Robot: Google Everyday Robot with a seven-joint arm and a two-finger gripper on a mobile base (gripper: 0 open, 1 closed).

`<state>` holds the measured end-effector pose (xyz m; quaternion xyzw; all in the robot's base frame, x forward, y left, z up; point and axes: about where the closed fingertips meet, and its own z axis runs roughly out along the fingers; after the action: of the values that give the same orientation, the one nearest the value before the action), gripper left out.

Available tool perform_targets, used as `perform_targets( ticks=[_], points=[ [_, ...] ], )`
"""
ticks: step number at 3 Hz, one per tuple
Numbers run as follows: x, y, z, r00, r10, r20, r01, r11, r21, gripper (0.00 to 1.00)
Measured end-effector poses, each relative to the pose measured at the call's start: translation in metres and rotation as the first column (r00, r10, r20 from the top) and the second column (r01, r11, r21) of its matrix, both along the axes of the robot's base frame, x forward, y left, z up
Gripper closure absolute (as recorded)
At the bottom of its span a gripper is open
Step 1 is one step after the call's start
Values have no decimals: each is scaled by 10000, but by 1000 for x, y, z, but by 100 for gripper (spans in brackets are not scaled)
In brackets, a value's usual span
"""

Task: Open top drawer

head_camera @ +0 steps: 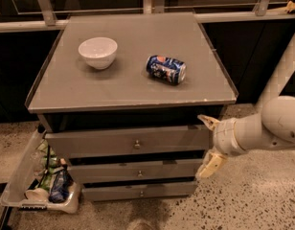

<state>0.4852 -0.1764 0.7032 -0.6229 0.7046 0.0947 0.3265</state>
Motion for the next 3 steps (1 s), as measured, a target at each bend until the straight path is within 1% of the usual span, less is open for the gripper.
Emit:
perform_targets(
  ticks=[1, 2, 3],
  points=[
    [12, 10, -16, 9998, 56, 192, -66, 9988, 488, 0],
    [27, 18, -24, 9987, 33, 507, -75, 9966, 814, 0],
    [41, 27, -27, 9964, 120, 842, -199, 9954, 942, 0]
  ],
)
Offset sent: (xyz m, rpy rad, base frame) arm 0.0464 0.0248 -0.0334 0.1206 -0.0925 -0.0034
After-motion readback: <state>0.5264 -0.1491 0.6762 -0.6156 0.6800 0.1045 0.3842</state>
